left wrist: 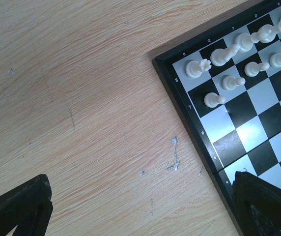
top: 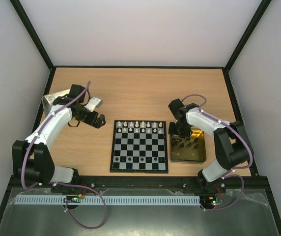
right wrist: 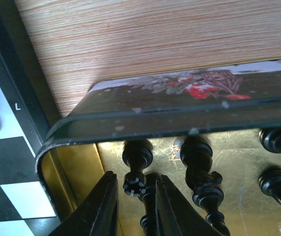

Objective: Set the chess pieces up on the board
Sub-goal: Pick up the chess piece from the storage box.

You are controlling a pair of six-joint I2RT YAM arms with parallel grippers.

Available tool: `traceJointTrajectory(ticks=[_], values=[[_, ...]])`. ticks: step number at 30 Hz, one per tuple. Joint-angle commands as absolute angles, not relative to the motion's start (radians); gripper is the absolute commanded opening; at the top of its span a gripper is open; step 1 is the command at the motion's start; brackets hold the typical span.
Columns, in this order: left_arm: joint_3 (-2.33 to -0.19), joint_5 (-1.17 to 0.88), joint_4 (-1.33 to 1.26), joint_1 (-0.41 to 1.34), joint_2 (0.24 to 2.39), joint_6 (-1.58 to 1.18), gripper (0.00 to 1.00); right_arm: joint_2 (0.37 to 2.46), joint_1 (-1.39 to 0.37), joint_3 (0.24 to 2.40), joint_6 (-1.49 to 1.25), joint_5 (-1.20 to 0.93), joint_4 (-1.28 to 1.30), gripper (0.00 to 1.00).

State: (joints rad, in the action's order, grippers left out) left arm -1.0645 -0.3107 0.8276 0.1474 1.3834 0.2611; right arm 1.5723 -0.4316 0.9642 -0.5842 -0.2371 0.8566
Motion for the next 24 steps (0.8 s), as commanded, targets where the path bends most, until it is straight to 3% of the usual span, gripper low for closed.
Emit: traceJointTrajectory(ticks=[1,13,24], values=[[-1.052,-0.32,0.828,0.152,1.384,0.255,0.99,1.595,-0.437,0.967,-0.577,-0.22,0.847,0.2],[-1.051,-0.32,0.827,0.152,1.384,0.255,0.99,1.598,-0.439,0.973,-0.575,-0.204,0.855,0.08],[-1.043,-0.328,0.818,0.153,1.381,0.256,0.99,1.523,-0.521,1.092,-0.591,-0.082,1.037,0.08]])
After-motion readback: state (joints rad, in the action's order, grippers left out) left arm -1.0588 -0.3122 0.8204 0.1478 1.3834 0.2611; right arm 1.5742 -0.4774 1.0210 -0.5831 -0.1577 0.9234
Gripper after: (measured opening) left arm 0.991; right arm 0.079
